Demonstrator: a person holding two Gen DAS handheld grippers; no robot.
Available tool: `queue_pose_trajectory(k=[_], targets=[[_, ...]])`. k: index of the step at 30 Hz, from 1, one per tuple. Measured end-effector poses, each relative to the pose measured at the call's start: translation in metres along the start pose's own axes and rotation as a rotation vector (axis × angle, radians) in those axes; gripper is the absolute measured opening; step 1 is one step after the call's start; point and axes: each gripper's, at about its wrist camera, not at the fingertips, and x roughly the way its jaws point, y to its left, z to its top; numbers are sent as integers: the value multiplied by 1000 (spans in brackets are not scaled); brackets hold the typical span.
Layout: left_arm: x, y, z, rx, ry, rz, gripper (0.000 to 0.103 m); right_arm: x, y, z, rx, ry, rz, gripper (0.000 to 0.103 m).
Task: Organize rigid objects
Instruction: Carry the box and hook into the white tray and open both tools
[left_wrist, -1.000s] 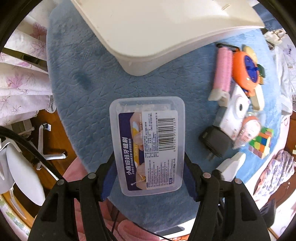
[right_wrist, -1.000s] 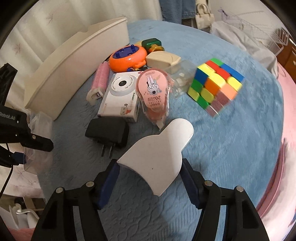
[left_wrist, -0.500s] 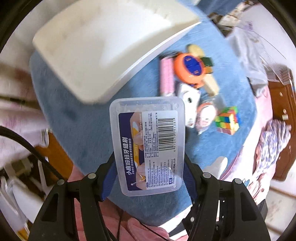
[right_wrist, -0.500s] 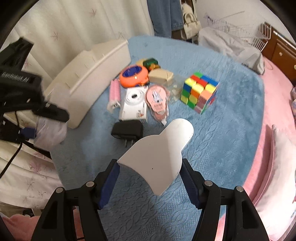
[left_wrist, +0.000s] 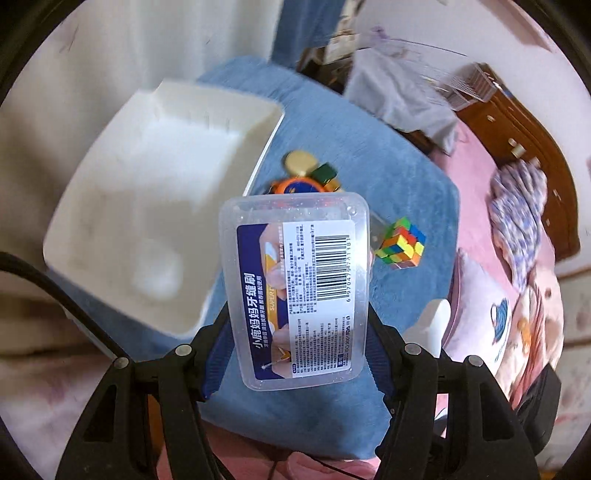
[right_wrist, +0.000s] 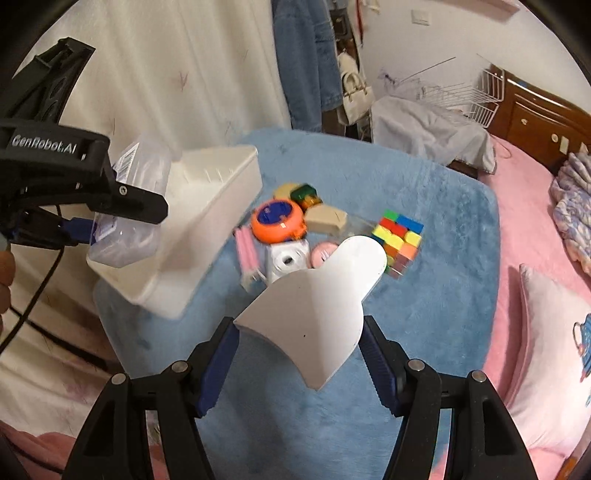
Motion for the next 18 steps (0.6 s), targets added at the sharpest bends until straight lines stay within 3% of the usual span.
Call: queue_pose_trajectory(k=[4,9,18], targets=[[-15,10,11,96,-35,-11,67,-1,20,9,41,-37,-5,67],[-33,21,22,234,-115,34,67,0,48,21,66,-81,-7,67],[-47,56,44,394,-177,30,67,12,108,40,76,-152,-9,67]])
